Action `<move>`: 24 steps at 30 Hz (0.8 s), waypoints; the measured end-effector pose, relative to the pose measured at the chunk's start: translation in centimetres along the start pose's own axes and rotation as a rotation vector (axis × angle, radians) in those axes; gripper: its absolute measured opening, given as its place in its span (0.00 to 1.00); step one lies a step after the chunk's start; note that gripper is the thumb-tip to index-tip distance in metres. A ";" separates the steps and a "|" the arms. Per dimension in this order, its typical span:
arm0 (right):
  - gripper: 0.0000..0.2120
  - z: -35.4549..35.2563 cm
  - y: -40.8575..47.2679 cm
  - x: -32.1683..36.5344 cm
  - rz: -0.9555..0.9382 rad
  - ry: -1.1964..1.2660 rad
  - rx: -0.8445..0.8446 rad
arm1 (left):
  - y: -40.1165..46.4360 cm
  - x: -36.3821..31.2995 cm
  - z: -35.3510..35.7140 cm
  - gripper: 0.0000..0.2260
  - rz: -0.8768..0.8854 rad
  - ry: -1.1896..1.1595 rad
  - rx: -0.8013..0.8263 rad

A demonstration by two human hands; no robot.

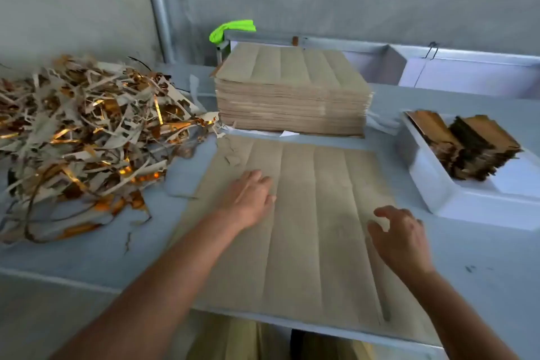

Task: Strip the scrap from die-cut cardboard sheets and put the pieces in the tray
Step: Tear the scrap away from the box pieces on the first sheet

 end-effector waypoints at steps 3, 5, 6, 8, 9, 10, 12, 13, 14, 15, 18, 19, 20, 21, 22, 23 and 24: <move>0.19 0.3 1.5 -1.1 0.116 -0.144 0.025 | 2.8 1.0 1.0 0.18 0.007 0.045 0.033; 0.20 0.5 2.6 -1.0 0.172 -0.161 0.075 | 4.8 2.3 1.0 0.19 -0.025 0.054 0.059; 0.20 0.8 3.2 -1.1 0.191 -0.164 0.091 | 5.6 3.2 1.2 0.20 -0.054 0.052 0.078; 0.21 1.2 4.0 -1.1 0.205 -0.185 0.104 | 7.0 5.9 0.9 0.21 -0.147 0.057 0.085; 0.22 1.2 4.4 -1.2 0.214 -0.197 0.105 | 7.5 7.5 0.6 0.22 -0.199 0.079 0.085; 0.22 1.2 4.7 -1.2 0.227 -0.207 0.107 | 7.7 9.1 0.1 0.22 -0.258 0.109 0.087; 0.22 1.1 4.9 -1.8 0.265 -0.221 0.096 | 7.5 11.7 -0.6 0.23 -0.403 0.140 0.093; 0.22 1.1 5.0 -2.0 0.279 -0.216 0.092 | 7.0 12.3 -1.0 0.25 -0.473 0.144 0.095; 0.22 1.1 5.0 -2.1 0.283 -0.197 0.089 | 6.5 12.2 -1.4 0.26 -0.503 0.151 0.091; 0.22 1.1 5.1 -2.2 0.283 -0.163 0.089 | 5.9 11.0 -1.8 0.27 -0.474 0.157 0.082; 0.23 0.7 5.5 -2.3 0.284 0.052 0.093 | 2.2 4.2 -2.0 0.35 -0.224 0.042 0.163; 0.23 0.5 5.7 -2.3 0.278 0.154 0.082 | 0.3 1.6 -1.6 0.40 -0.106 -0.018 0.240; 0.23 0.3 5.9 -2.2 0.275 0.247 0.072 | -2.0 -1.0 -1.0 0.45 0.033 -0.058 0.322; 0.24 0.2 6.0 -2.2 0.277 0.316 0.071 | -4.4 -3.5 -0.4 0.48 0.172 -0.077 0.406; 0.25 0.3 6.0 -2.2 0.288 0.363 0.076 | -6.7 -5.3 0.3 0.50 0.288 -0.083 0.480; 0.26 0.4 5.9 -2.3 0.301 0.392 0.078 | -8.5 -6.4 1.0 0.51 0.369 -0.079 0.538; 0.25 0.6 5.9 -2.4 0.315 0.410 0.071 | -9.7 -7.0 1.8 0.52 0.421 -0.060 0.578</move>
Point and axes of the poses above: each hand's wrist, its own y-axis towards the middle knuckle, its own z-axis out of the palm, x = y × z, the point moved 5 cm from there along y, towards the middle knuckle, and after that the axes turned 7 degrees about -y, right-handed, at the moved point
